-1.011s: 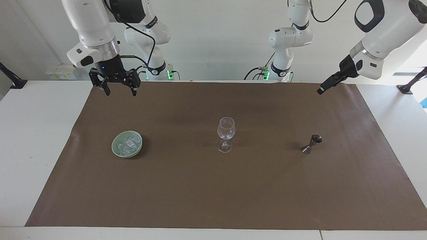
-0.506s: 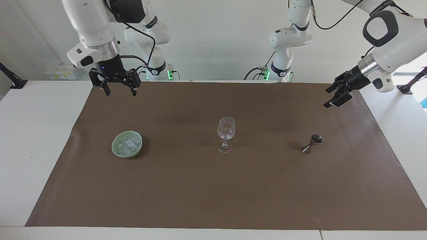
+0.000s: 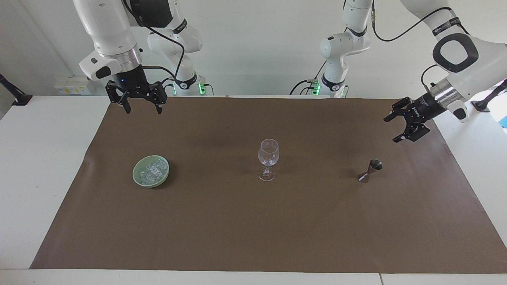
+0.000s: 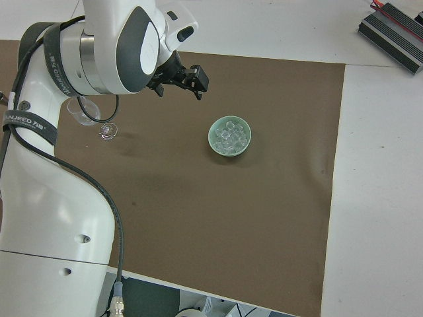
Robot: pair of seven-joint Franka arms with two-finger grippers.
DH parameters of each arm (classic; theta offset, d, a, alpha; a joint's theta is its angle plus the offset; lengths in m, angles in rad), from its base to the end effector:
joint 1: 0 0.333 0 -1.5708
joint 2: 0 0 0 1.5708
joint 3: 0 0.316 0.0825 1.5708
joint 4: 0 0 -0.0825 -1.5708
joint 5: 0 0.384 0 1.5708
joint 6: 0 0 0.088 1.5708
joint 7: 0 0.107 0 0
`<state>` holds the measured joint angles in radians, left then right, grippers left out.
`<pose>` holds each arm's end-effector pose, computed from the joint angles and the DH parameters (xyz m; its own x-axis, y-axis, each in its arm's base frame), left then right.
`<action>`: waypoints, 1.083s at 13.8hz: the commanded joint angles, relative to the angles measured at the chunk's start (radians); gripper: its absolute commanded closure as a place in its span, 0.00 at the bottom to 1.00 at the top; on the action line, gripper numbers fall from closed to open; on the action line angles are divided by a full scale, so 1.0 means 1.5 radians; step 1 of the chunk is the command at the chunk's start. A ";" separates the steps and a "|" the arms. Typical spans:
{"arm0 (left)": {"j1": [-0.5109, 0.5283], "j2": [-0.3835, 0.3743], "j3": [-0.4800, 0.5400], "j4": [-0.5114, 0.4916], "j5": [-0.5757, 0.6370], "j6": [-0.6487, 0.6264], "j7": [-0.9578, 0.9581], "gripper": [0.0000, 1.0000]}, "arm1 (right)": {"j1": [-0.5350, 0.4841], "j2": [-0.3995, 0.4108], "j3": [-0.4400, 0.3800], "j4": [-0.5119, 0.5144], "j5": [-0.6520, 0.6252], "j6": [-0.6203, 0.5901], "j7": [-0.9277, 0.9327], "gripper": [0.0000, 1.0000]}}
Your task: Pour wine and add ice with both arms
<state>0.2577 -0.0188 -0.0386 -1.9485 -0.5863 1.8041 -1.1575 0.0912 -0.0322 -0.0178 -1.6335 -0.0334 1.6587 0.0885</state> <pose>0.5410 0.0729 0.4887 0.0328 0.8419 -0.5386 0.9982 -0.0005 0.0601 0.5514 0.0371 0.6205 0.9981 -0.0123 0.0600 -0.0140 -0.9995 0.0276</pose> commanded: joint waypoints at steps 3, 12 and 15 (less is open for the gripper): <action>0.050 -0.013 -0.006 -0.097 -0.125 0.089 -0.019 0.00 | 0.001 -0.007 -0.001 -0.006 0.004 -0.005 0.003 0.00; 0.076 -0.013 -0.007 -0.237 -0.327 0.211 -0.012 0.00 | 0.001 -0.007 -0.001 -0.006 0.003 -0.005 0.003 0.00; 0.076 -0.008 -0.007 -0.276 -0.406 0.247 0.037 0.00 | 0.001 -0.007 -0.001 -0.006 0.003 -0.005 0.003 0.00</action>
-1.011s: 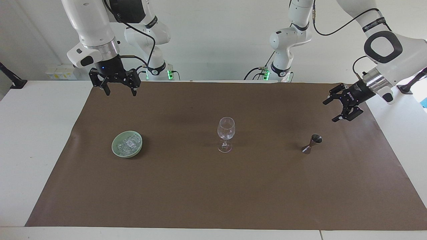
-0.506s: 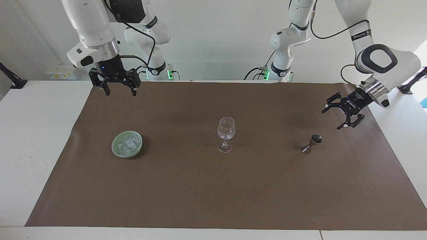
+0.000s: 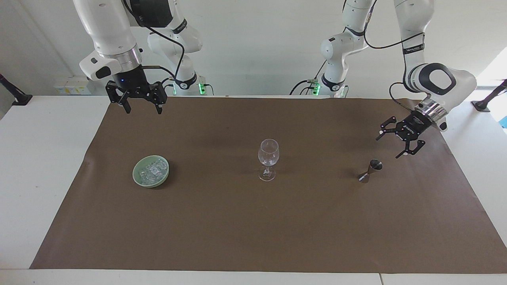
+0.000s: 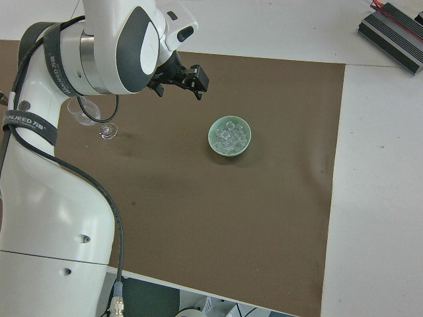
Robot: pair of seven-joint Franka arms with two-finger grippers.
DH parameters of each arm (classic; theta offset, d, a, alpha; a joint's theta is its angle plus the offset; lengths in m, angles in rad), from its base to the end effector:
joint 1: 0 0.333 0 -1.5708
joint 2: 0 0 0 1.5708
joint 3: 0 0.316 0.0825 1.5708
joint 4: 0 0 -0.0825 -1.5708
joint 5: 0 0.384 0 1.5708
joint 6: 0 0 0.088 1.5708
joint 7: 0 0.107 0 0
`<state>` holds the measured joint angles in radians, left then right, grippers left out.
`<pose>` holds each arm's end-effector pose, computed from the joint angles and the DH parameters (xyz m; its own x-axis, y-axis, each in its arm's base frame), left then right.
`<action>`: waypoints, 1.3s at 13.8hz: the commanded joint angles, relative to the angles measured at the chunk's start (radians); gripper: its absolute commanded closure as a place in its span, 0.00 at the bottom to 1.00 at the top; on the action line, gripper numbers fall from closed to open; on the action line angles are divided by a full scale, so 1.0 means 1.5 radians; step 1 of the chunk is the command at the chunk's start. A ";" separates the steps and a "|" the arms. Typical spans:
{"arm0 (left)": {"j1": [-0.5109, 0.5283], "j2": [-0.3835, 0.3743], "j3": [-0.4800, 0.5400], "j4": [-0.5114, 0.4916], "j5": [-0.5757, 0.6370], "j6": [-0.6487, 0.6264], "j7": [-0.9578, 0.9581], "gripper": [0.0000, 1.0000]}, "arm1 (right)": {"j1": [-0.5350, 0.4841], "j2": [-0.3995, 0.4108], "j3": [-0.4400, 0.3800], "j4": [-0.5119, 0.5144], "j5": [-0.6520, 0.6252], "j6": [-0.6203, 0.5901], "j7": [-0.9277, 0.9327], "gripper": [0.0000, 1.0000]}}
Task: Pour wine and add ice with both arms
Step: 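Move the open left gripper toward the small silver metal cup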
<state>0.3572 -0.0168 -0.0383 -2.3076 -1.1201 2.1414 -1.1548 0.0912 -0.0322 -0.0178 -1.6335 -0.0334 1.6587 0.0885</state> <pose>0.4936 0.1227 0.3583 -0.3999 0.4950 -0.7714 0.8278 0.5564 -0.0722 0.5514 0.0371 0.6205 0.9981 -0.0123 0.0600 -0.0140 -0.9995 0.0276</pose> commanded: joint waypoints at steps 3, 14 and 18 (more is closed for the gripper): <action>0.010 0.006 -0.007 -0.058 -0.124 0.024 0.113 0.00 | 0.001 -0.006 -0.001 -0.006 0.004 -0.005 0.003 0.00; -0.044 0.088 -0.007 -0.076 -0.456 0.071 0.325 0.00 | 0.001 -0.006 -0.001 -0.006 0.004 -0.005 0.003 0.00; -0.074 0.102 -0.007 -0.076 -0.521 0.095 0.349 0.00 | 0.001 -0.007 -0.001 -0.006 0.003 -0.005 0.003 0.00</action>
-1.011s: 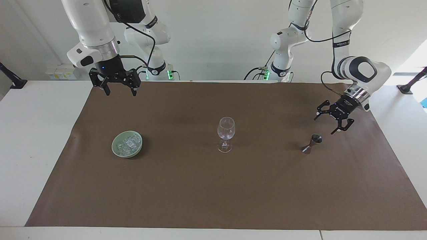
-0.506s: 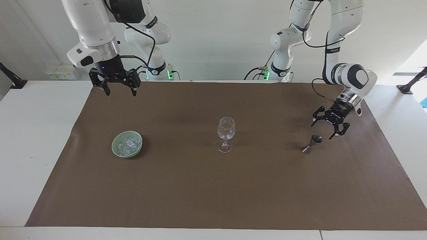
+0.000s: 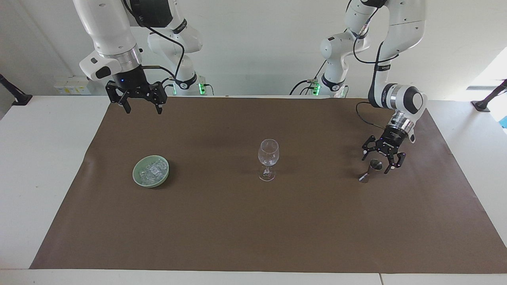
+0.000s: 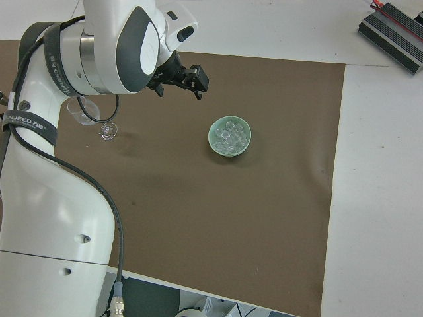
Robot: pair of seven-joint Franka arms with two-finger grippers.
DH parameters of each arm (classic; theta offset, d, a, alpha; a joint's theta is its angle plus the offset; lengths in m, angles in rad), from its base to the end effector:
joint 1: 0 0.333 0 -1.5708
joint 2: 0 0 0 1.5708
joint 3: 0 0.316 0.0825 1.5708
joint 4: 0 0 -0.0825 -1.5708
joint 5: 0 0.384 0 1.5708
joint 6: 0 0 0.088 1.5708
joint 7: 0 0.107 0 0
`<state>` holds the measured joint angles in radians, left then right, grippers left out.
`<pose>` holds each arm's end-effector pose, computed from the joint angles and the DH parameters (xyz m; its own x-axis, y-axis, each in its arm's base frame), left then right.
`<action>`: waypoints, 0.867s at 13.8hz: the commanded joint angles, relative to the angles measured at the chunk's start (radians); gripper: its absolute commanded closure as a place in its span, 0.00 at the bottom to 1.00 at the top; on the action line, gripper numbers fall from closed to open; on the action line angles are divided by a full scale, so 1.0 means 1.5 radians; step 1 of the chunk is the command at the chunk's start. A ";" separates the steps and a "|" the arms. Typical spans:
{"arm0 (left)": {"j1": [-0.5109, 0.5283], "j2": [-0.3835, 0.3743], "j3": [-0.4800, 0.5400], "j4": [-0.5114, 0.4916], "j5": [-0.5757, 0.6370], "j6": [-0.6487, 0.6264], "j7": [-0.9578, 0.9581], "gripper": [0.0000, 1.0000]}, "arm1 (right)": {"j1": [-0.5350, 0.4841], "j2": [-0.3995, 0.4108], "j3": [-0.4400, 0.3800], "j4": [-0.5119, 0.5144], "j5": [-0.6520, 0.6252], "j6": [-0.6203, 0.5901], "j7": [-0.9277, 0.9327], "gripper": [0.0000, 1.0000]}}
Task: Pour wine and add ice with both arms
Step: 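Move the open left gripper toward the small silver metal cup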
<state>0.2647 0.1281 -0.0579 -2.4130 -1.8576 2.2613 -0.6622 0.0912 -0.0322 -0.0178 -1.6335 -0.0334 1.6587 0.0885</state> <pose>0.4851 0.0755 0.2580 -0.3165 0.2411 -0.9174 0.6602 0.7504 -0.0305 0.5514 0.0371 0.6205 0.9981 -0.0123 0.0600 -0.0140 -0.9995 0.0276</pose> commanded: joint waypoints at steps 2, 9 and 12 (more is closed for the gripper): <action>-0.022 0.013 0.006 -0.007 -0.056 0.015 0.030 0.00 | 0.001 -0.007 -0.001 -0.006 0.004 -0.005 0.003 0.00; -0.040 0.028 0.006 -0.005 -0.096 0.019 0.057 0.00 | 0.001 -0.007 -0.001 -0.006 0.004 -0.005 0.003 0.00; -0.048 0.031 0.006 -0.003 -0.104 0.019 0.062 0.20 | 0.001 -0.007 -0.001 -0.006 0.004 -0.005 0.003 0.00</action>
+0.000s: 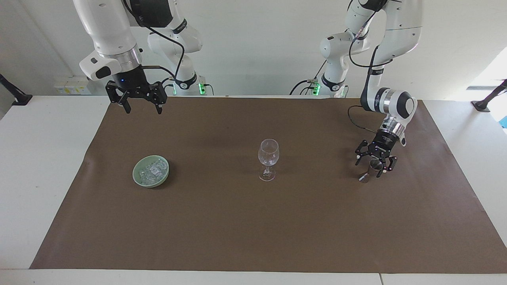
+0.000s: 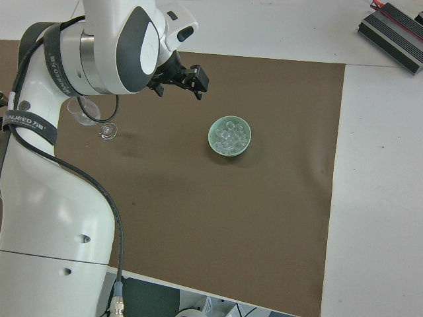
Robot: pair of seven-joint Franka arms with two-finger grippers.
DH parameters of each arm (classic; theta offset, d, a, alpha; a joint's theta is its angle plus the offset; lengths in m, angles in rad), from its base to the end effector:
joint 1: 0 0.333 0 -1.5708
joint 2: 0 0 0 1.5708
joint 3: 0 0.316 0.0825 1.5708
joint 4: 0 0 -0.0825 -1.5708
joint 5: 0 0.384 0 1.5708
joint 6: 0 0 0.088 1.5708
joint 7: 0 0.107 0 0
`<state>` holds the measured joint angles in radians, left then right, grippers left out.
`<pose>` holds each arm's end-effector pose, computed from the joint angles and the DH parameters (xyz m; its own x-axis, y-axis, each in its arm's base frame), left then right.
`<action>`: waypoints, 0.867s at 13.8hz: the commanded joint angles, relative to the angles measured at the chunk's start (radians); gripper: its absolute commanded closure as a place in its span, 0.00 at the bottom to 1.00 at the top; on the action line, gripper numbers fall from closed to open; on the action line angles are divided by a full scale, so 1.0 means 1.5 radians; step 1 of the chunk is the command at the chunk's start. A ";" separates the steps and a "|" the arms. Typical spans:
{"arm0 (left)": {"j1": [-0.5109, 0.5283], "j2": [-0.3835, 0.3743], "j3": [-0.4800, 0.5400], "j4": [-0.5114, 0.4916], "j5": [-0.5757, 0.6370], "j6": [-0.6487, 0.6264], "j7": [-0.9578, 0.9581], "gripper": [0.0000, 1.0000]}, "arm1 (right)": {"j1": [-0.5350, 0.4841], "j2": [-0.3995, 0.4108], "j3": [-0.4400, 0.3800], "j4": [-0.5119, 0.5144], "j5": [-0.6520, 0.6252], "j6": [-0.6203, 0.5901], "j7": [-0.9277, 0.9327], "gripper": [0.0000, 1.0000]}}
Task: Pour wine and add ice with both arms
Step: 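Move the open left gripper toward the small silver metal cup, then close the left gripper on the silver cup and lift it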
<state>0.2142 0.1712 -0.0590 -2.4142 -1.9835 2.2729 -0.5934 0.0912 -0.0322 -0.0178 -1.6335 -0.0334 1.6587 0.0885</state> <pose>0.4861 0.0525 0.2377 -0.3195 0.2098 -0.9241 0.6352 0.7710 -0.0445 0.5514 0.0371 0.6205 0.9981 -0.0123 0.0600 -0.0140 -0.9995 0.0276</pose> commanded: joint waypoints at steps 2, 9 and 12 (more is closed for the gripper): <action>-0.014 0.002 0.007 -0.002 -0.020 0.011 0.017 0.32 | 0.001 -0.007 -0.001 -0.006 0.004 -0.005 0.003 0.00; -0.002 0.001 0.007 -0.002 -0.020 0.003 0.014 0.46 | 0.001 -0.007 -0.001 -0.006 0.004 -0.005 0.003 0.00; -0.001 0.001 0.007 -0.002 -0.020 0.002 0.015 0.50 | 0.001 -0.007 -0.001 -0.006 0.004 -0.005 0.003 0.00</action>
<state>0.2142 0.1725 -0.0524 -2.4140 -1.9884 2.2764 -0.5877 0.0912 -0.0322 -0.0178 -1.6335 -0.0334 1.6587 0.0885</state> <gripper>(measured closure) 0.498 0.000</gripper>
